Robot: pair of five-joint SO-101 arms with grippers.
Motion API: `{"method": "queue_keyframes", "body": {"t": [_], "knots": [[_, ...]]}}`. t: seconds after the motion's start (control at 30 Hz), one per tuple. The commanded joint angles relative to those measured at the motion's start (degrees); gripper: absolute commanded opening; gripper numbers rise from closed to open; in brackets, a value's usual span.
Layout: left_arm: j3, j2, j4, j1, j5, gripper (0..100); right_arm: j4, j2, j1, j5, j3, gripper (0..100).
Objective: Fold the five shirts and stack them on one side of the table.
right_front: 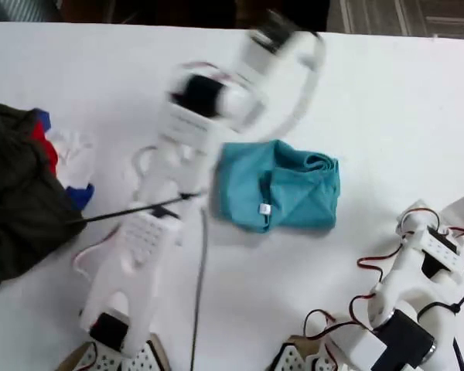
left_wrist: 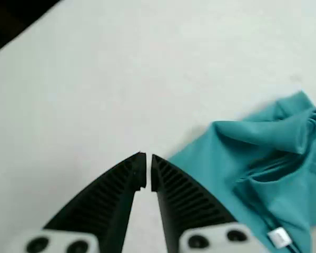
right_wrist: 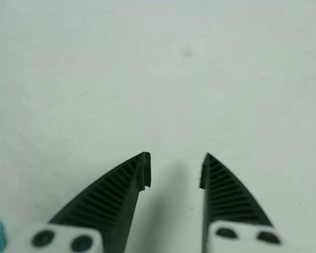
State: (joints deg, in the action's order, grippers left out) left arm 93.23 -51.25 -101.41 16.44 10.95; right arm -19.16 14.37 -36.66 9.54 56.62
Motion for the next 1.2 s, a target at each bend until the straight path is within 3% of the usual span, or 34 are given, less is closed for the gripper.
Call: {"method": "queue_keyframes", "body": {"t": [0.0, 0.07, 0.2, 0.37, 0.53, 0.87, 1.17], "knots": [[2.2, 7.8, -1.1, -8.4, 0.8, 3, -0.2, 0.0, 1.4, -4.1, -1.6, 1.9], [0.8, 10.1, -1.1, -13.0, 0.9, 3, -0.2, 0.0, 3.6, -8.6, -1.3, 3.2], [-10.8, 17.8, -1.2, -21.9, 0.8, 3, -0.3, 0.0, 5.4, -9.5, -1.3, 2.0], [-37.3, 35.4, -1.1, -27.4, 0.9, 3, -0.1, 0.0, 6.6, -9.8, -1.3, 2.4], [-64.7, 52.7, 2.2, -30.0, 1.1, 3, 0.1, -2.2, 10.9, -19.9, -1.1, 2.4], [-117.8, 66.1, 44.6, -30.1, 0.4, 3, -0.3, -5.0, 12.2, -22.9, -3.2, 2.3], [-136.9, 66.0, 66.4, -33.0, 0.4, 3, -0.4, -5.2, 12.2, -22.9, -3.5, 2.4]]}}
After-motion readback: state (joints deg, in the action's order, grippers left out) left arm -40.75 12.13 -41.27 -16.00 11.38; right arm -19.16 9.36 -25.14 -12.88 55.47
